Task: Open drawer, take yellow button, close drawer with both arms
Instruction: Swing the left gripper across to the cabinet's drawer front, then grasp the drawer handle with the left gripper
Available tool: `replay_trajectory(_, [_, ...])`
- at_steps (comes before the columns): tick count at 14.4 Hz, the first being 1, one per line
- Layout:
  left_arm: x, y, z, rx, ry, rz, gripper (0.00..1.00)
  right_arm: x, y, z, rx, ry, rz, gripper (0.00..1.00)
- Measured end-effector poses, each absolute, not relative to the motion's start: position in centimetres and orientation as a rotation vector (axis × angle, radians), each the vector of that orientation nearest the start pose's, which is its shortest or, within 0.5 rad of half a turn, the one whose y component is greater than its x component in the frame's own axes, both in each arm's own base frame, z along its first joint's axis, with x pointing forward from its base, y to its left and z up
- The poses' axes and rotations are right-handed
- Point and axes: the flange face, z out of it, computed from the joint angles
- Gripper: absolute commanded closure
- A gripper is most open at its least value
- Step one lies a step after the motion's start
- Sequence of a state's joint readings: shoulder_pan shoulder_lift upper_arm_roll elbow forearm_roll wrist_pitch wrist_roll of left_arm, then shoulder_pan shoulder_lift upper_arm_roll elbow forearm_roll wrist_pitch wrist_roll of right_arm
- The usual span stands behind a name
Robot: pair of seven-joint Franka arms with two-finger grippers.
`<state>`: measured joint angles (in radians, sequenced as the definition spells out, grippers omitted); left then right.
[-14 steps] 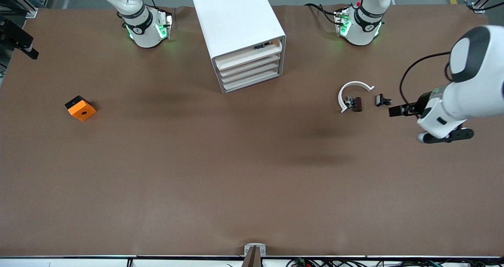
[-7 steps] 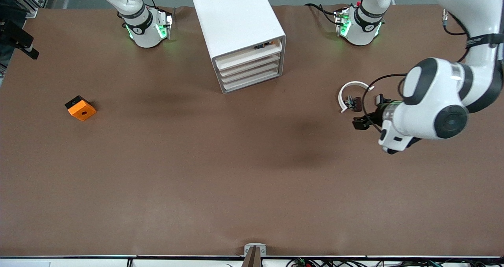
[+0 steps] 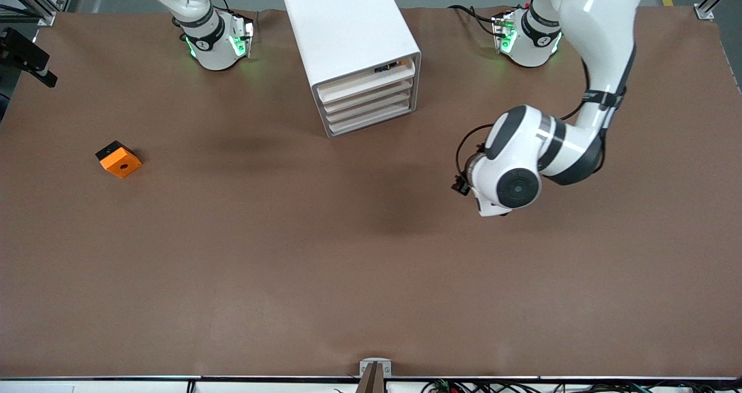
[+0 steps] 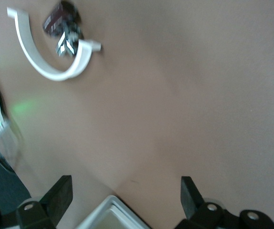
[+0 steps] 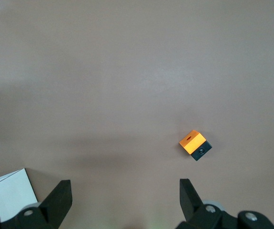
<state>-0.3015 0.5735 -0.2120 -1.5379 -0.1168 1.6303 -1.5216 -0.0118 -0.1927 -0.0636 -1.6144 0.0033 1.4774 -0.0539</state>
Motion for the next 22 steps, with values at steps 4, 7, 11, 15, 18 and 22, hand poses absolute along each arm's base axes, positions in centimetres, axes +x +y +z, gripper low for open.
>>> replay_trajectory(4, [54.1, -37.5, 28.9, -2.220, -1.622, 0.593, 0.00, 48.0, -4.0, 69.5, -3.128, 0.032, -0.088, 0.00])
replay_trajectory(7, [53.1, -39.0, 29.3, -2.077, -1.743, 0.757, 0.00, 48.0, -4.0, 69.5, -3.128, 0.032, -0.088, 0.00])
replay_trajectory(11, [52.7, -39.5, 29.4, -1.742, -1.960, 0.840, 0.00, 48.0, -4.0, 69.5, -3.128, 0.032, -0.088, 0.00])
replay_trajectory(15, [51.0, -41.4, 29.2, -1.545, -1.963, 0.982, 0.00, 48.0, -4.0, 69.5, -3.128, 0.032, -0.088, 0.00])
replay_trajectory(18, [50.1, -42.0, 28.2, -1.472, -1.901, 1.086, 0.00, 48.0, -4.0, 69.5, -3.128, 0.032, -0.088, 0.00])
replay_trajectory(22, [48.3, -44.2, 28.0, -1.460, -1.849, 1.142, 0.00, 48.0, -4.0, 69.5, -3.128, 0.033, -0.088, 0.00])
